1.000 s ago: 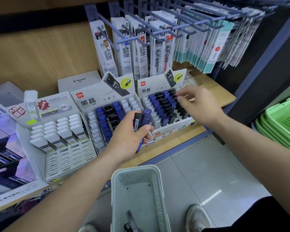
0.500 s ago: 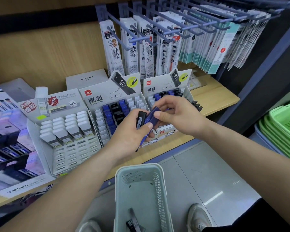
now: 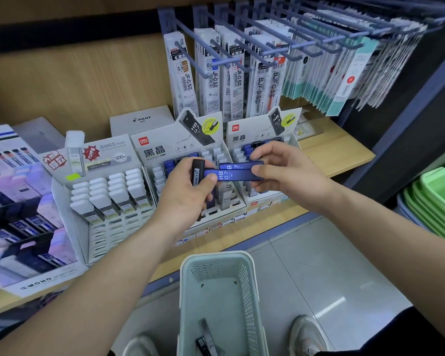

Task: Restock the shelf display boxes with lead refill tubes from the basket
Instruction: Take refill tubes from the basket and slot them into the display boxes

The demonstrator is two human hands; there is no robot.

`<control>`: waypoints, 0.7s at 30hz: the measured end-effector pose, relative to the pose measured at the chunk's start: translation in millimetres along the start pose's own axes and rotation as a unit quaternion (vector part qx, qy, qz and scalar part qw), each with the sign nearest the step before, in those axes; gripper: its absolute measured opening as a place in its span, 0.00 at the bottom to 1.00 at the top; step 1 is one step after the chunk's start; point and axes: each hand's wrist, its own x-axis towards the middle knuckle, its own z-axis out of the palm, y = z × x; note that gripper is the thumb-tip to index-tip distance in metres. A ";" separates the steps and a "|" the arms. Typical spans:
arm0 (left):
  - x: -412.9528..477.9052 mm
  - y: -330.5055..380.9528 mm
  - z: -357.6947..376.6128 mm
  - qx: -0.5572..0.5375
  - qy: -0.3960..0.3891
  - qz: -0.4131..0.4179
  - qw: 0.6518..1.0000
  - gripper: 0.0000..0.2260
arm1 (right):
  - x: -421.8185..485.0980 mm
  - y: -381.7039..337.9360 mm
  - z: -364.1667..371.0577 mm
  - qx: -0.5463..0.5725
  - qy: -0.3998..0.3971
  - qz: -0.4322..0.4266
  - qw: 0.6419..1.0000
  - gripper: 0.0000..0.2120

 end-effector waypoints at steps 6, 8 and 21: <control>0.7 2.8 -2.6 -0.005 0.031 0.008 0.999 0.06 | -5.0 -0.5 8.6 -0.045 -0.047 0.016 0.998 0.08; 1.6 4.0 -4.2 -0.011 0.042 0.006 0.999 0.07 | -4.1 1.2 9.2 -0.060 -0.049 0.015 0.997 0.05; 0.7 9.2 -12.6 -0.015 0.023 0.023 0.999 0.07 | -4.8 0.2 11.5 -0.152 -0.122 0.018 0.981 0.20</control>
